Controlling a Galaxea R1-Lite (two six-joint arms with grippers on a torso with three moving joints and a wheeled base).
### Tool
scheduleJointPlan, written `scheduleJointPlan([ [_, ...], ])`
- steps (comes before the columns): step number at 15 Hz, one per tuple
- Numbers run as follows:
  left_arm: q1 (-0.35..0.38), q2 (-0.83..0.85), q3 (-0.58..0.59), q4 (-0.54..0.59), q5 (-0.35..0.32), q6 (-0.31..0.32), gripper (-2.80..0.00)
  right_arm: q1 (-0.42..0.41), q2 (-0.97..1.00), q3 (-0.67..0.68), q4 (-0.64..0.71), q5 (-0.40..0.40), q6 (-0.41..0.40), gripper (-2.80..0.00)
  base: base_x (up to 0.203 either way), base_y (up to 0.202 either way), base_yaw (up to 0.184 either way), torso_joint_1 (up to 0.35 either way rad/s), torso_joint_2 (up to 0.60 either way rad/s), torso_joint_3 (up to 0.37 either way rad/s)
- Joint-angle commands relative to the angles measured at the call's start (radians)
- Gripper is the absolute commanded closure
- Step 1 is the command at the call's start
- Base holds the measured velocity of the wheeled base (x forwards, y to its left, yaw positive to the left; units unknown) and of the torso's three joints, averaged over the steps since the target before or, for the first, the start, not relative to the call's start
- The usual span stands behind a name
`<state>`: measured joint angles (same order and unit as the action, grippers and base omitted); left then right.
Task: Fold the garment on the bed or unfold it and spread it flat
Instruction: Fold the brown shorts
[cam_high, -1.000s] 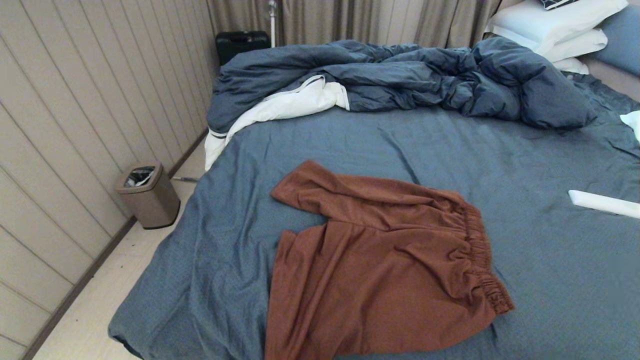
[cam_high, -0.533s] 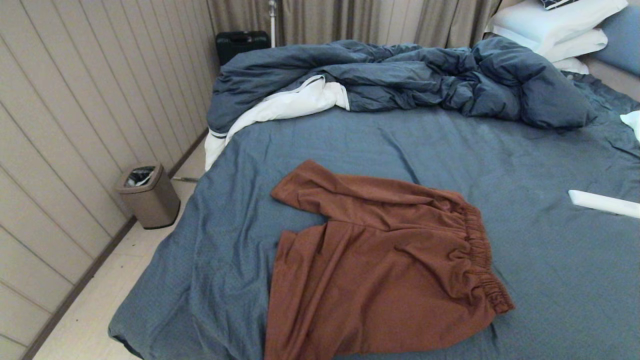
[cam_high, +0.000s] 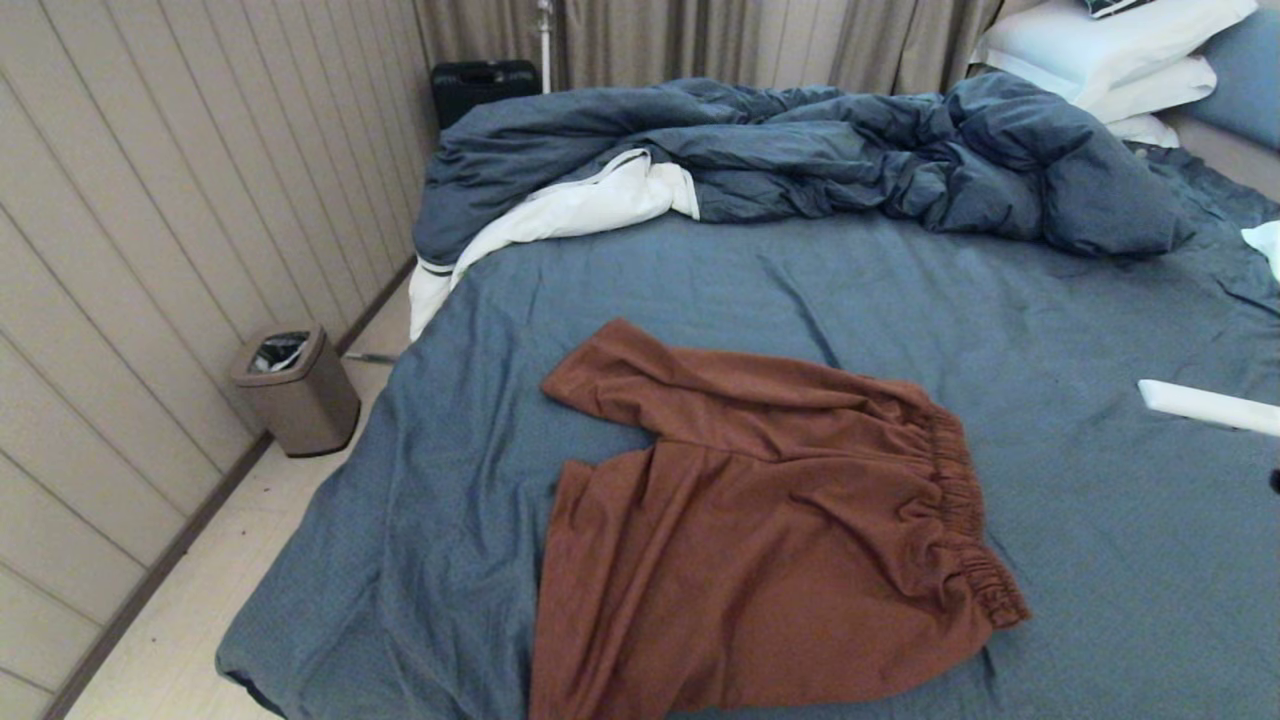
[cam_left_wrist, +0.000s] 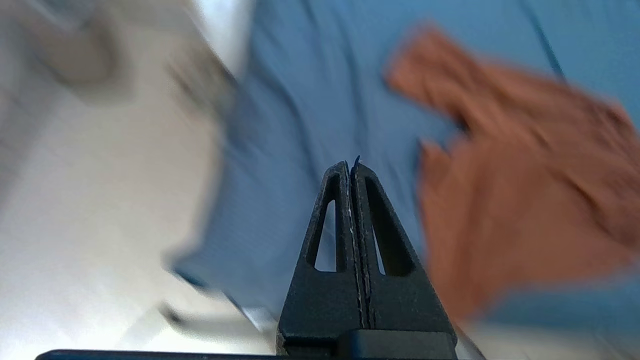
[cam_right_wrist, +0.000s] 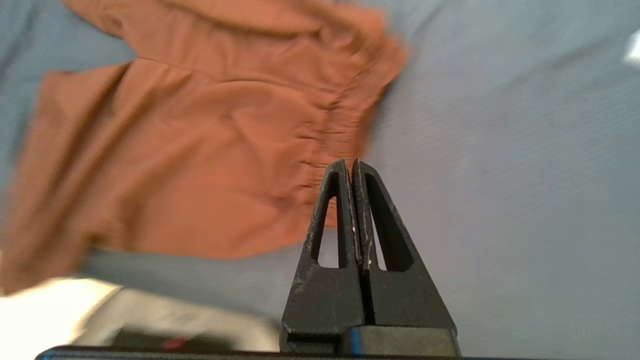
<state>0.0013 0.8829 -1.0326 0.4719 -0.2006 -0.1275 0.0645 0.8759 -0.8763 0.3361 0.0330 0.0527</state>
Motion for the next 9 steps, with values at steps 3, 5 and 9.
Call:
scheduleJointPlan([
  [3,-0.039,0.389,-0.151,0.106,-0.123,-0.048,0.00,0.002,0.438,-0.223,0.154,0.078,0.128,0.00,0.000,0.000,0.000,0.000,0.00,0.000],
  [5,-0.110,0.523,-0.200,0.127,-0.139,-0.091,0.00,0.000,0.577,-0.277,0.184,0.108,0.167,0.00,0.000,0.000,0.000,0.000,0.00,0.000],
  [9,-0.274,0.700,-0.204,0.172,-0.151,-0.132,0.00,-0.042,0.664,-0.252,0.206,0.122,0.185,0.00,0.000,0.000,0.000,0.000,0.00,0.000],
])
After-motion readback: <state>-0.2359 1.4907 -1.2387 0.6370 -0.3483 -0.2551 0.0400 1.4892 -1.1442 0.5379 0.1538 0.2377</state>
